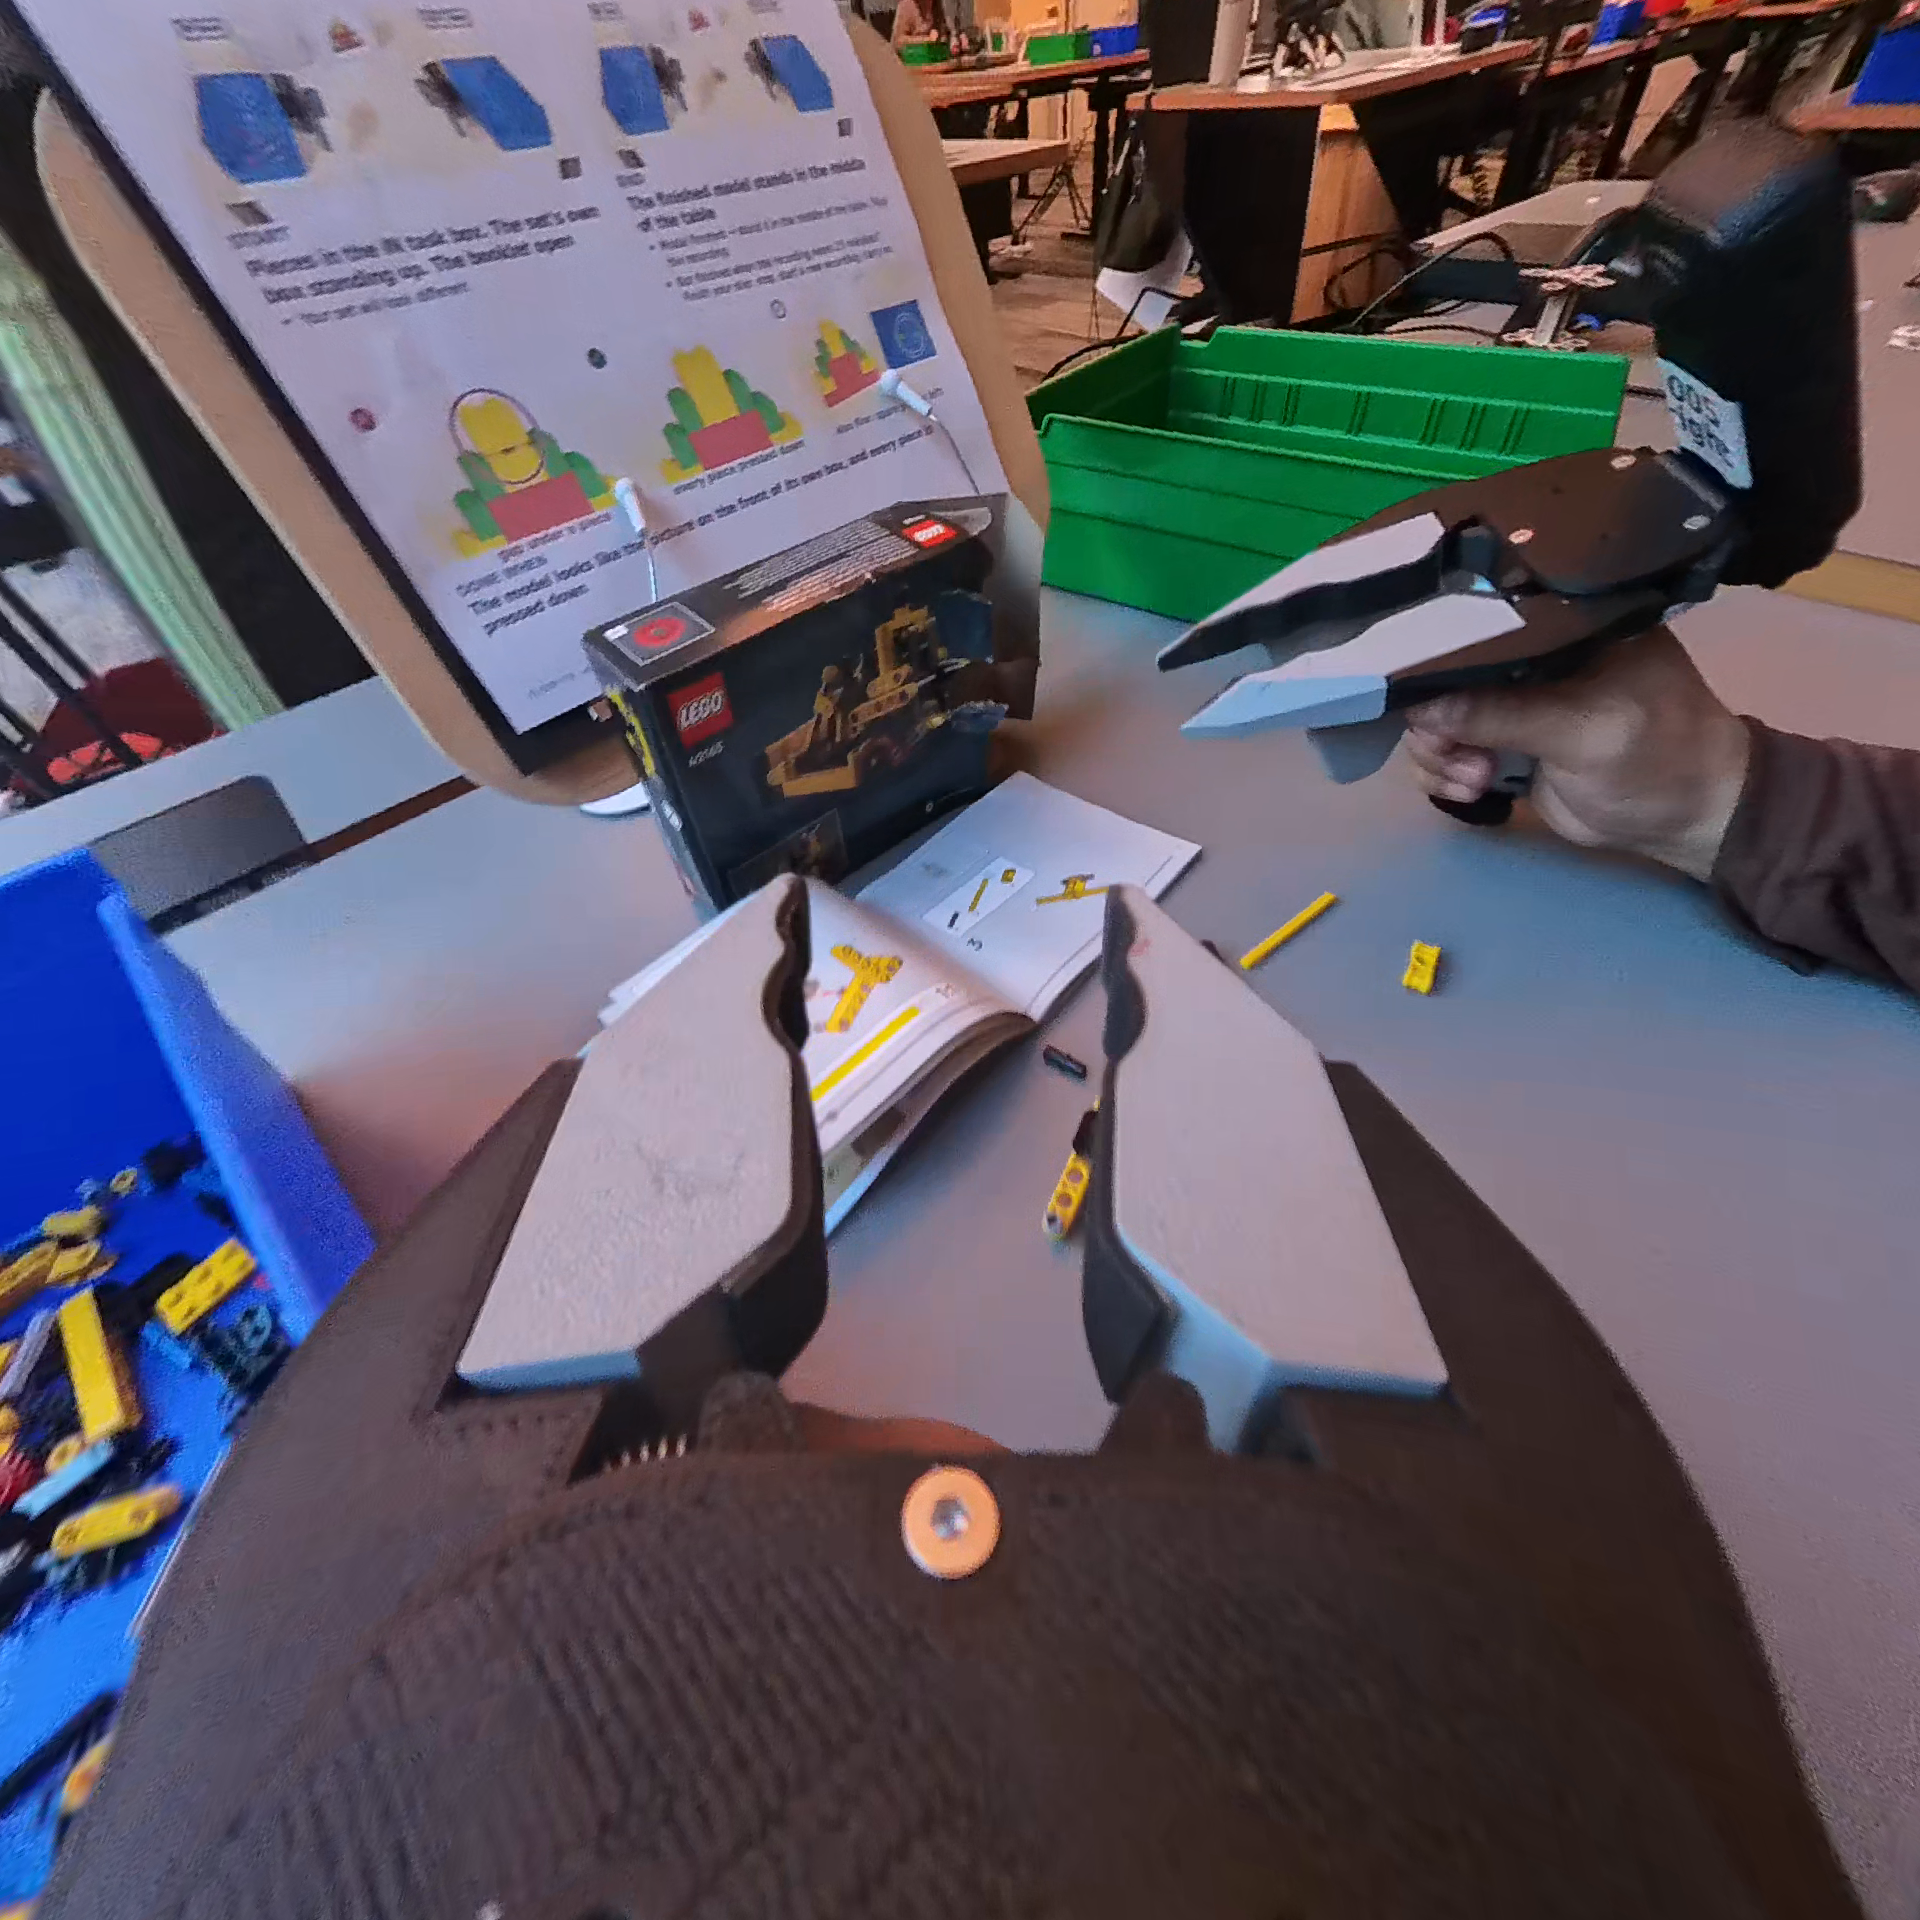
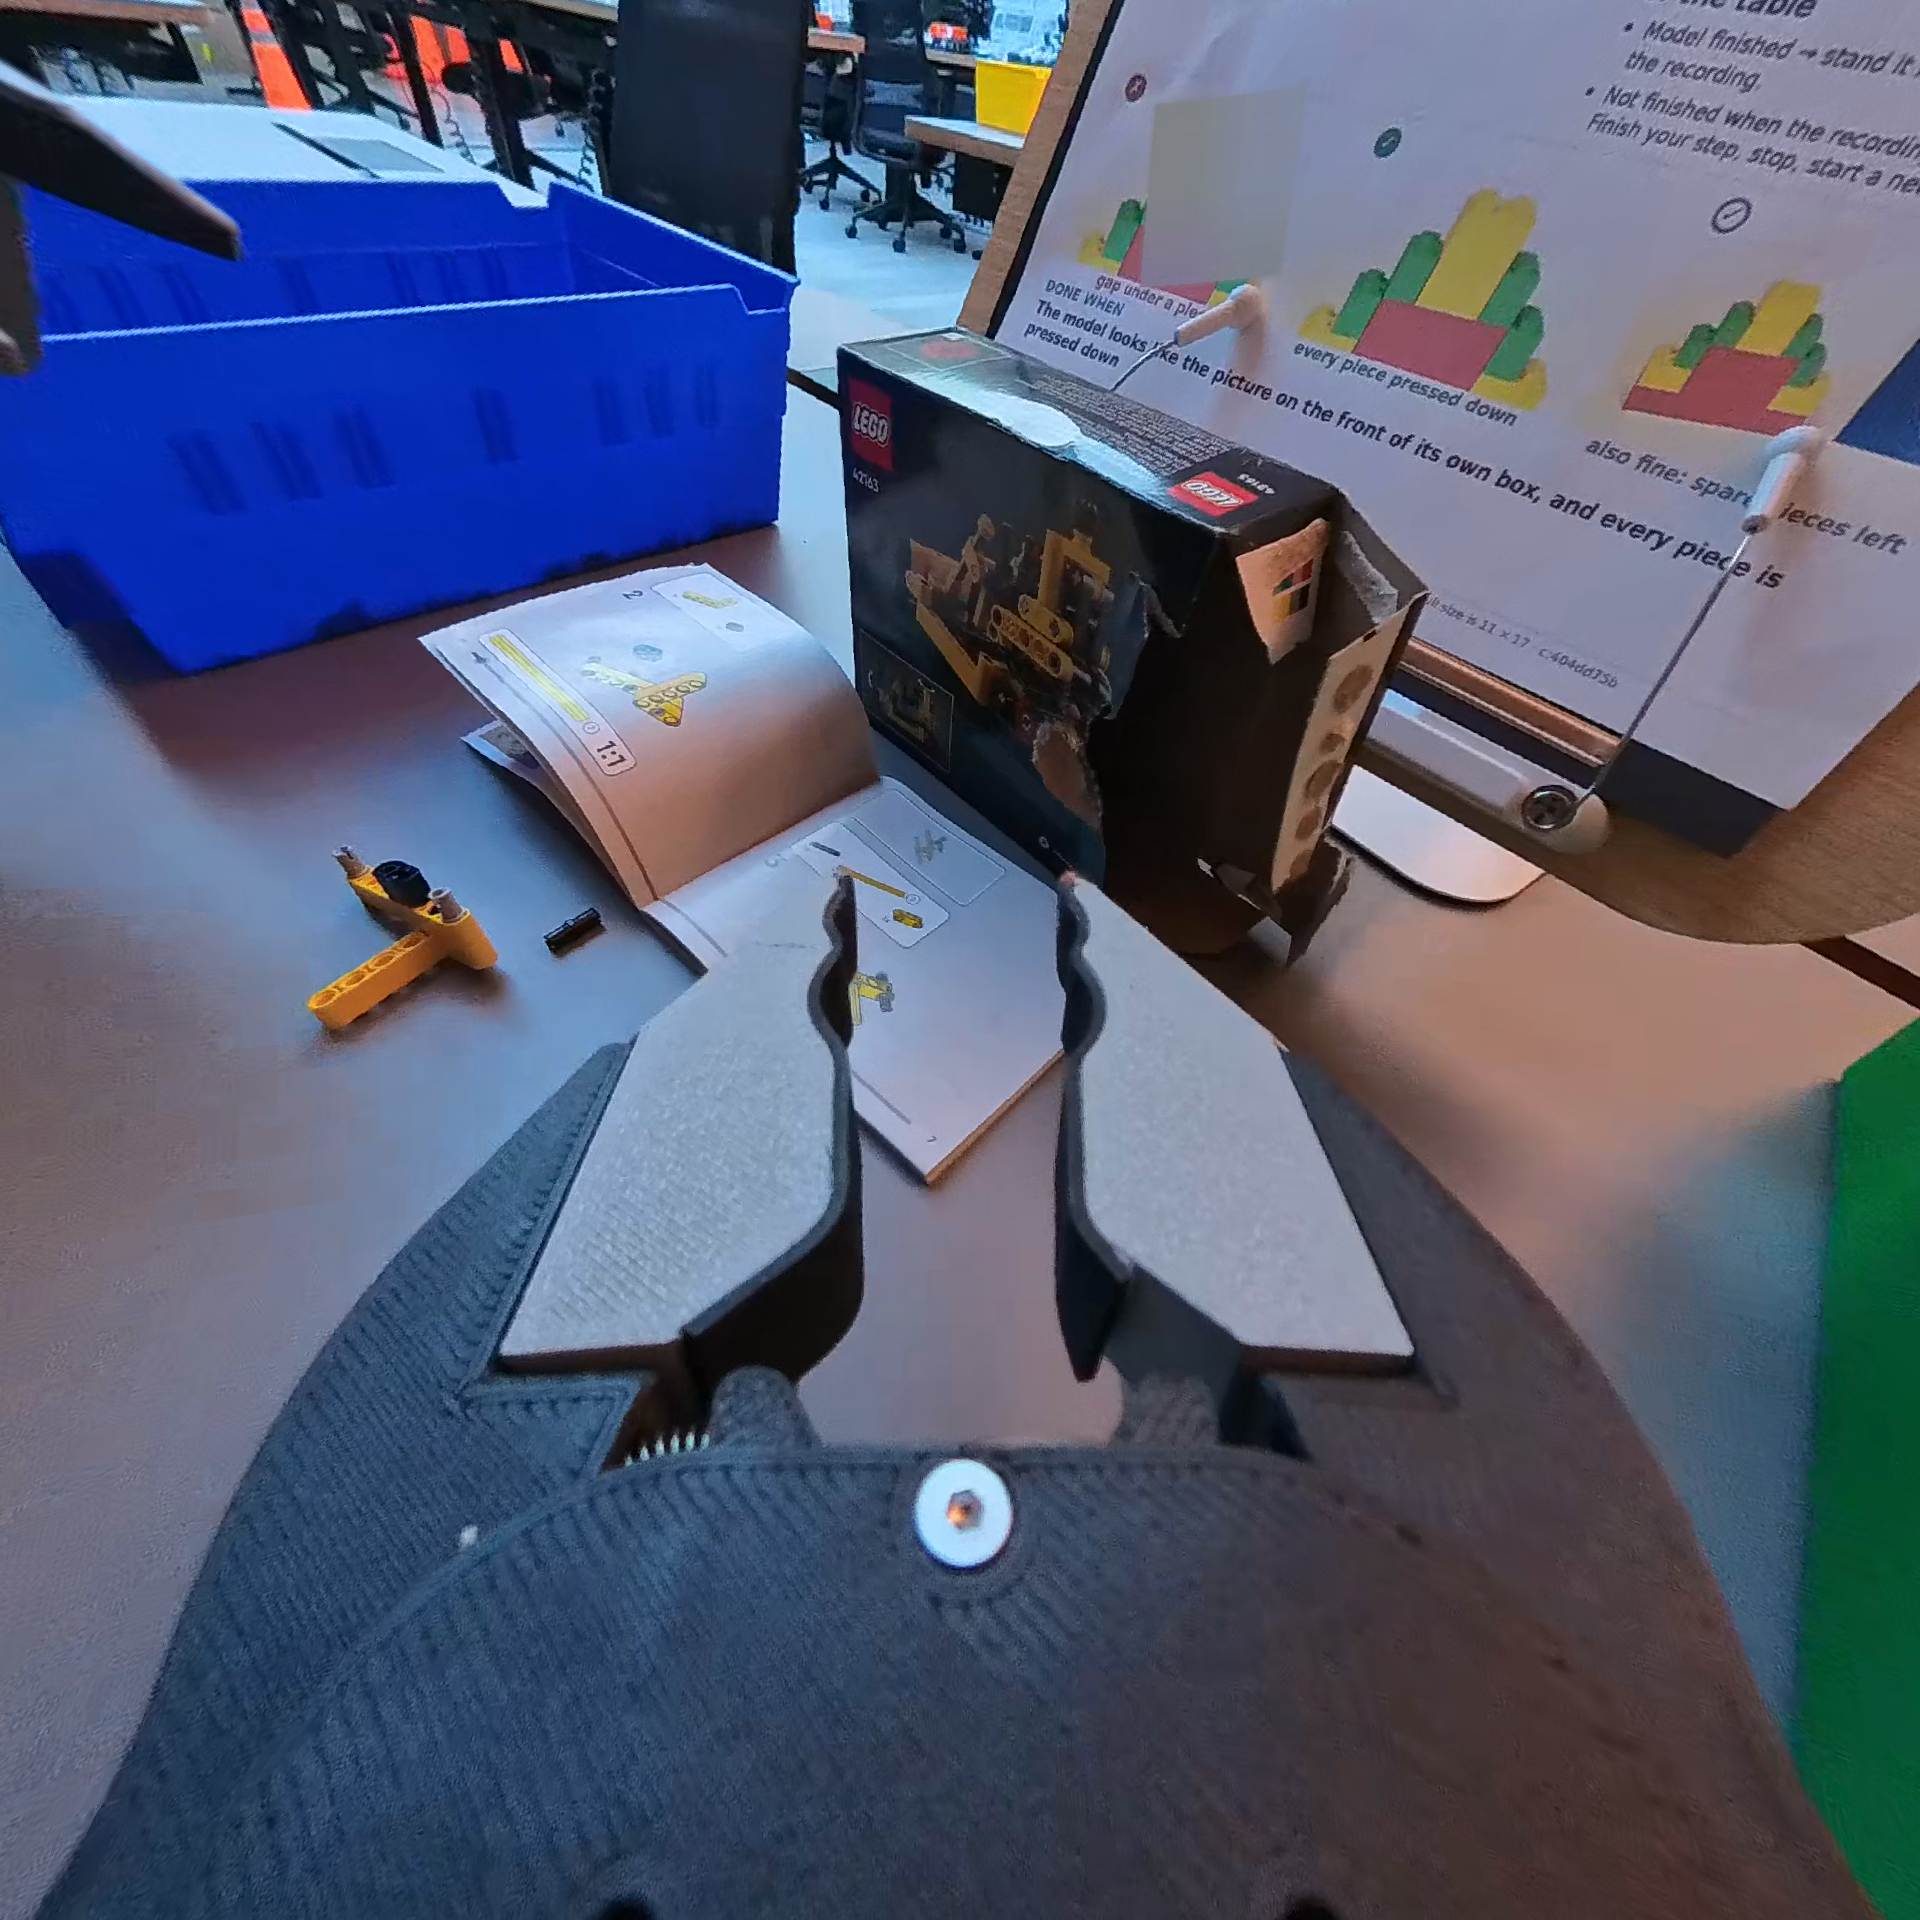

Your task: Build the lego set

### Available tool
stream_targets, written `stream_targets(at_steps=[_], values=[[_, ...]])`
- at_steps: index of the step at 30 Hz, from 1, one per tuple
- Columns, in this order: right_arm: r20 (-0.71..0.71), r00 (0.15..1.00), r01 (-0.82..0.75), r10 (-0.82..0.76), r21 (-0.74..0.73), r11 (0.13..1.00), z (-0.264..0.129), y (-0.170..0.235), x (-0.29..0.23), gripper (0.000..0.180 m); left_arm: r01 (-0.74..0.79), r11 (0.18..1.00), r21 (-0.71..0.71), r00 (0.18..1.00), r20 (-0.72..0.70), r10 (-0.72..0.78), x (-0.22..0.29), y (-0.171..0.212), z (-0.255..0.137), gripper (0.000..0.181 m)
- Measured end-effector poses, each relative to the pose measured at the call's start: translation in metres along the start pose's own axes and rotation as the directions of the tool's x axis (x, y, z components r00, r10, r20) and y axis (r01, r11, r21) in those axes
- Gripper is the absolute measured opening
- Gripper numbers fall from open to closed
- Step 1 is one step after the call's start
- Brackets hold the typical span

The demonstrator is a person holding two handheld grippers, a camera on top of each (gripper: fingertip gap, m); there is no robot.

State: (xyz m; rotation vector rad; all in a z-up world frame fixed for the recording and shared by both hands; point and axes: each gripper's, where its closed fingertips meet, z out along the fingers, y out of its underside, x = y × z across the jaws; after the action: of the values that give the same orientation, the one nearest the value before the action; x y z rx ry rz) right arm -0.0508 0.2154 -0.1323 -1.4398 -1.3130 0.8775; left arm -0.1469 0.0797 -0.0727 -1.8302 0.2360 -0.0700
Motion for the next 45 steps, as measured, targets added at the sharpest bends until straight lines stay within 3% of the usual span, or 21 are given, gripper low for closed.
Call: stream_targets(at_steps=[6, 8, 29, 34, 45], values=[[0.028, 0.999, -0.027, 0.028, -0.015, 1.000, 0.007, 0.005, -0.002, 0.041, -0.051, 0.998, 0.027, 0.997, -0.048, 0.052, 0.001, 0.009, 0.039, 0.054], [0.025, 1.000, -0.012, 0.012, -0.023, 1.000, 0.010, 0.006, -0.002, 0.041, -0.042, 0.999, -0.024, 0.996, -0.078, 0.040, 0.005, 0.020, 0.045, 0.056], [0.038, 0.999, -0.037, 0.037, 0.000, 0.999, 0.029, -0.003, 0.007, 0.047, -0.078, 0.995, -0.064, 0.996, -0.042, 0.075, 0.003, 0.037, 0.053, 0.053], [0.042, 0.998, 0.045, -0.044, -0.037, 0.998, 0.029, 0.005, -0.001, 0.045, -0.093, 0.989, -0.115, 0.995, -0.031, 0.090, -0.002, 0.053, 0.053, 0.053], [0.004, 0.997, 0.073, -0.073, -0.092, 0.993, 0.029, 0.013, 0.003, 0.045, -0.068, 0.988, -0.135, 0.998, -0.009, 0.068, -0.009, 0.058, 0.055, 0.053]])
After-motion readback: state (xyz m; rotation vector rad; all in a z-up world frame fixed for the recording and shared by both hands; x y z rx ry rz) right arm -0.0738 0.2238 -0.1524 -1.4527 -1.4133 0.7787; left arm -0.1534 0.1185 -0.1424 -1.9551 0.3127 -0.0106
